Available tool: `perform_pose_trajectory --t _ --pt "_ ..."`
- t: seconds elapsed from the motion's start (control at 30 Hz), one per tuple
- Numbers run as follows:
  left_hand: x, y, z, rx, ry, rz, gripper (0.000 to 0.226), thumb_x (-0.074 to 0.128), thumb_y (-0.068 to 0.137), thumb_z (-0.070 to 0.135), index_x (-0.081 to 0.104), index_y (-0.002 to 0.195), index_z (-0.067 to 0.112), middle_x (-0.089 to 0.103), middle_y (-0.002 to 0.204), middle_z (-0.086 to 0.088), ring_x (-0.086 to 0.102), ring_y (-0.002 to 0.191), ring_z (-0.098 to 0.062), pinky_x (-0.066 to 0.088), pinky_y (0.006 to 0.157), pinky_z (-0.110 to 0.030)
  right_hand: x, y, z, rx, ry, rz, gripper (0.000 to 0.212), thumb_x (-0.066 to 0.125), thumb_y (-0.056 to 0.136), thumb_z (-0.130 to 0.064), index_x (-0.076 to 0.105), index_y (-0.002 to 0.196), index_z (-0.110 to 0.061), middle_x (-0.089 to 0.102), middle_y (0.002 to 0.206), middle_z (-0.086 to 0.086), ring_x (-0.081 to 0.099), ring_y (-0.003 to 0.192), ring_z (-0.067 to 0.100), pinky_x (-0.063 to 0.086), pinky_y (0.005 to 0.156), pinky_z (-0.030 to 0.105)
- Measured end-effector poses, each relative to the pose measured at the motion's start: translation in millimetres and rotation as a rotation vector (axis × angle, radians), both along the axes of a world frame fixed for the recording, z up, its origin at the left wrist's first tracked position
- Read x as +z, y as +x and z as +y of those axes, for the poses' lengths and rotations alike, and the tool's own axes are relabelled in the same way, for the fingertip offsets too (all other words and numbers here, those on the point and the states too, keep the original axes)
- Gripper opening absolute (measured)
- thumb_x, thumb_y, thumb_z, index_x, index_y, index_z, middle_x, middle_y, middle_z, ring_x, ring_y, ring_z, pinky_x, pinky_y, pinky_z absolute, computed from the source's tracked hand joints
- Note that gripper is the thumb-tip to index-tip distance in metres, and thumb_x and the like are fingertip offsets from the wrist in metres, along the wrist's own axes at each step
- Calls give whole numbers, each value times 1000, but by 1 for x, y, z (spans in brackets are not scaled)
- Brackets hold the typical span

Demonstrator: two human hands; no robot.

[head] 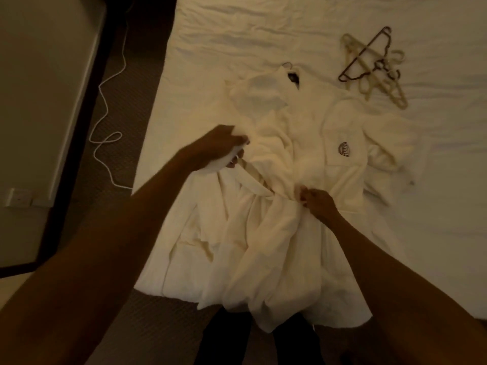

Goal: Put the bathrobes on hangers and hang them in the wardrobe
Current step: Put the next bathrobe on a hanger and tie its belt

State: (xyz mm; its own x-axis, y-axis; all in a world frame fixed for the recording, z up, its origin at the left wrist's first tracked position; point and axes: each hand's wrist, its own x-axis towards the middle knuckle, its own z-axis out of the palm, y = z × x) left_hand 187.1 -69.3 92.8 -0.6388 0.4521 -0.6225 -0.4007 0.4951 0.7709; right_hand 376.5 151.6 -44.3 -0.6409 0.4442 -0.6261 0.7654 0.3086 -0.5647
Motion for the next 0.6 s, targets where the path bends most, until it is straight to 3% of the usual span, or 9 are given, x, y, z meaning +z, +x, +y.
perform_pose_trajectory --t 0.1,0.17,0.23,0.3,0.37,0.43,0.5,0.6 --pt "-14 44 58 -55 35 66 19 55 100 19 59 113 6 61 75 -11 56 58 -20 49 55 -32 5 27 45 -107 247 172 24 57 94 -26 62 110 -8 65 103 2 61 92 19 48 84 34" --pt "-27 69 93 -132 60 21 20 59 98 19 61 113 5 67 80 -10 64 66 -23 55 62 -38 -2 52 79 -107 388 175 30 60 90 -20 56 118 -8 60 113 12 59 99 29 48 89 43" --pt "-47 94 124 -231 -43 51 27 61 97 29 65 110 6 69 94 -8 66 85 -24 52 72 -37 -12 79 109 -132 417 47 46 63 89 -22 48 128 -4 51 127 21 52 114 38 43 98 47" --pt "-74 123 146 -273 -342 362 43 63 92 44 58 117 10 61 112 -7 59 104 -26 45 81 -35 -19 102 125 -203 267 -166 67 63 91 -37 36 141 -1 42 141 23 43 128 41 36 105 45" --pt "-88 156 162 -81 -443 567 47 66 88 46 48 116 13 52 115 -8 54 105 -28 42 78 -36 -20 120 129 -177 70 -262 74 58 91 -49 38 143 -1 43 145 20 44 131 36 36 106 40" --pt "-101 184 184 28 -402 557 42 64 89 46 46 110 15 53 109 -5 56 101 -26 39 75 -34 -21 137 127 -88 -5 -180 64 58 90 -53 52 133 -6 55 135 15 54 119 31 43 97 37" --pt "-115 205 208 -4 -390 467 42 62 88 53 49 106 17 57 106 -4 59 99 -26 41 76 -35 -13 150 123 -99 -106 -52 51 62 89 -50 59 124 -13 63 122 8 61 101 21 48 82 31" --pt "-129 219 243 -85 -447 306 74 63 74 75 47 120 19 50 122 -7 55 112 -30 48 90 -43 0 165 129 -153 -473 -7 53 69 89 -30 52 136 -14 60 127 1 59 102 12 49 78 22"
